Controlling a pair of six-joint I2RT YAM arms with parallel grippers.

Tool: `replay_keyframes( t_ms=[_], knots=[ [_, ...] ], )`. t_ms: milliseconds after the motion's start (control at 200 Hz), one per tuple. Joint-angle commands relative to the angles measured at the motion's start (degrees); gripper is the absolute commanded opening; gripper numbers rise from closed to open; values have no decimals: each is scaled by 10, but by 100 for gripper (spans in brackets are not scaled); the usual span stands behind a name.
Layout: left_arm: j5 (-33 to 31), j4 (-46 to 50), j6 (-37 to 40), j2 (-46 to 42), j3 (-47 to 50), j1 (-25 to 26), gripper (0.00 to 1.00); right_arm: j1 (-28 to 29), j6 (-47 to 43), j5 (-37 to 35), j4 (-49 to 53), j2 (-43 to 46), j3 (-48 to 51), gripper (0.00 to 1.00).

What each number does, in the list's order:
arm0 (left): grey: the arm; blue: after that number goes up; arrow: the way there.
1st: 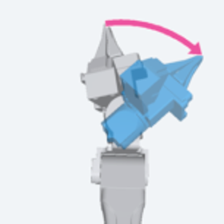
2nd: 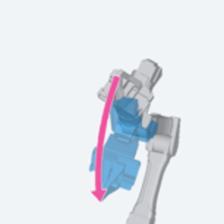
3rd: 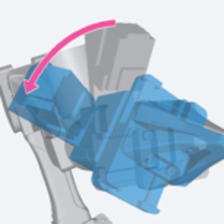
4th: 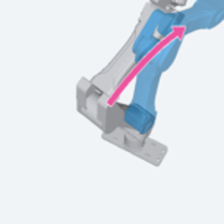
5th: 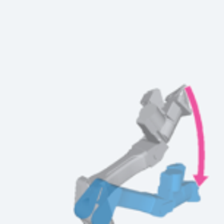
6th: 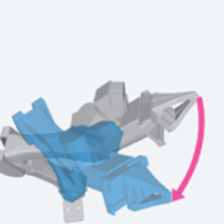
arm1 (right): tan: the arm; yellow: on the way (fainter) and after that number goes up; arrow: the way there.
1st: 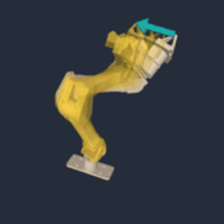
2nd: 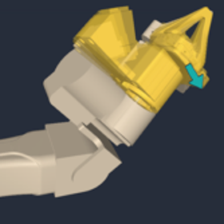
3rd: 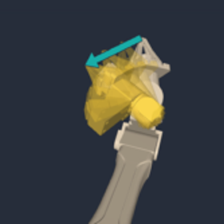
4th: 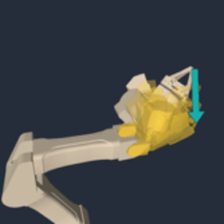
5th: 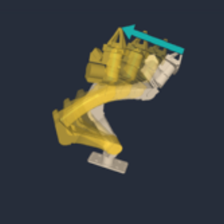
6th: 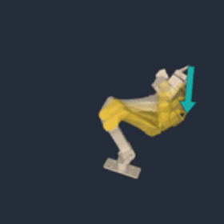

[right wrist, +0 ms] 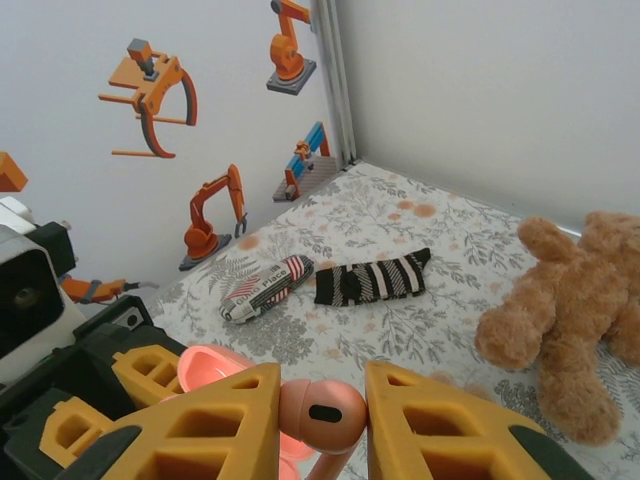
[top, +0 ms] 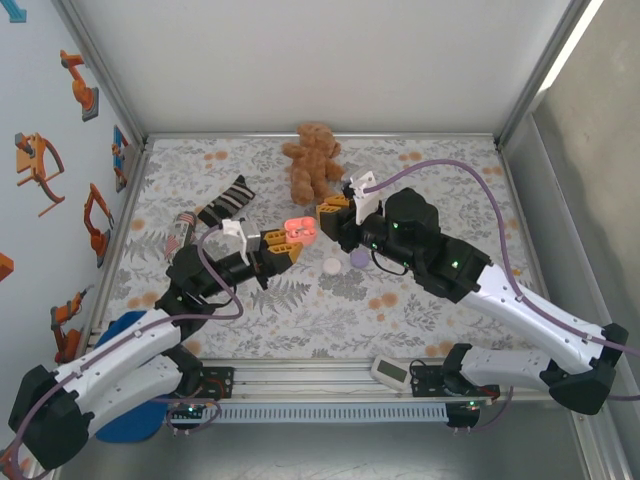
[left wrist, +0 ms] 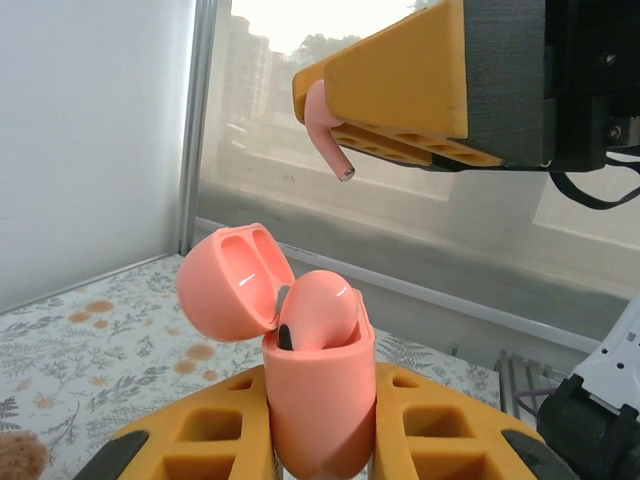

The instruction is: Insert the wireless bluetooth earbuds into the charging case

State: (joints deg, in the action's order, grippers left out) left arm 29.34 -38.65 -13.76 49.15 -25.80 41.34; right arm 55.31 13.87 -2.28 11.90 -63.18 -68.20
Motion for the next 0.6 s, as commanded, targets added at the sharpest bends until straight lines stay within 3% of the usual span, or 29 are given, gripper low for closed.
replay_keyframes(
  t_ms=[0, 596],
  knots=[
    [20, -48, -10, 15, -28, 4, 0, 1, -6, 6, -27, 12, 7, 24],
    [35, -82, -18, 67, -64, 6, 0, 5, -14, -18, -32, 13, 28, 24]
  ],
)
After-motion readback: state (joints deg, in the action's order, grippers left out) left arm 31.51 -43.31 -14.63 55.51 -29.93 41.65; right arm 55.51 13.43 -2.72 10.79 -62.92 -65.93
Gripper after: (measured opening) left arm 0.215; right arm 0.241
